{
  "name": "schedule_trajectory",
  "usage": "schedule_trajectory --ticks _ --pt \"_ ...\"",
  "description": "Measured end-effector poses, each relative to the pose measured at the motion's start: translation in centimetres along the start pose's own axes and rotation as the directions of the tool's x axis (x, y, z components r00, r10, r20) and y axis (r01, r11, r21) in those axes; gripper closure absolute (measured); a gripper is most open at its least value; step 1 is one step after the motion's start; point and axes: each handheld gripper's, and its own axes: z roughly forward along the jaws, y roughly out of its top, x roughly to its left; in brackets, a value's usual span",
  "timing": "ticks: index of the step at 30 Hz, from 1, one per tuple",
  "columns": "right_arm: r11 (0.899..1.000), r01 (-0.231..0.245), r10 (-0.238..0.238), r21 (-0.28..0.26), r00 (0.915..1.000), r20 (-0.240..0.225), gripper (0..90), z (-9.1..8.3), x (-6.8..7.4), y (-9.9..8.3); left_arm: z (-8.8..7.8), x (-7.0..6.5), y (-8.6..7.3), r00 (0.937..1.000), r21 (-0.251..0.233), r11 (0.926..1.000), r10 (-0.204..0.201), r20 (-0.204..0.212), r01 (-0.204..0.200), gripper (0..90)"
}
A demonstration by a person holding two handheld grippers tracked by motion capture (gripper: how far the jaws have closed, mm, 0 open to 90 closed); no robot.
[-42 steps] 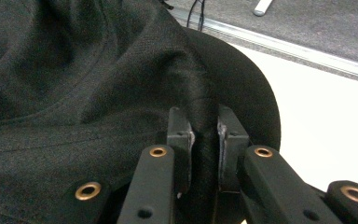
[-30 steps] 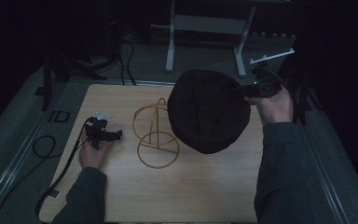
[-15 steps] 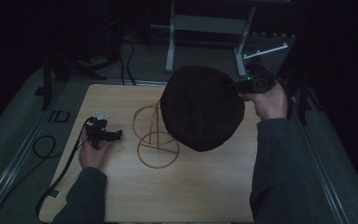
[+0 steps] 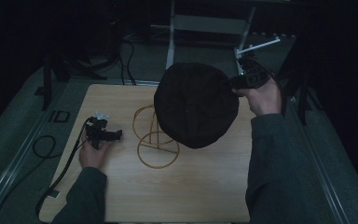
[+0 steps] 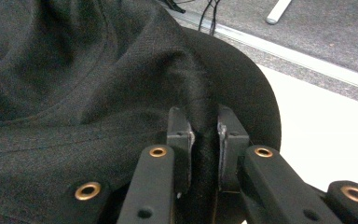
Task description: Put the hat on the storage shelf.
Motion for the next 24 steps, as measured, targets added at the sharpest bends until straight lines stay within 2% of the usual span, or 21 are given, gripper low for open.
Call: schedule_trajectory --ticks 24 --pt "0.999 0.036 -0.036 0.009 0.9984 -0.044 79.3 2.1 2.8 1.9 0.0 0.0 0.0 1.0 0.0 1.0 0.0 -0.001 0.0 4.0"
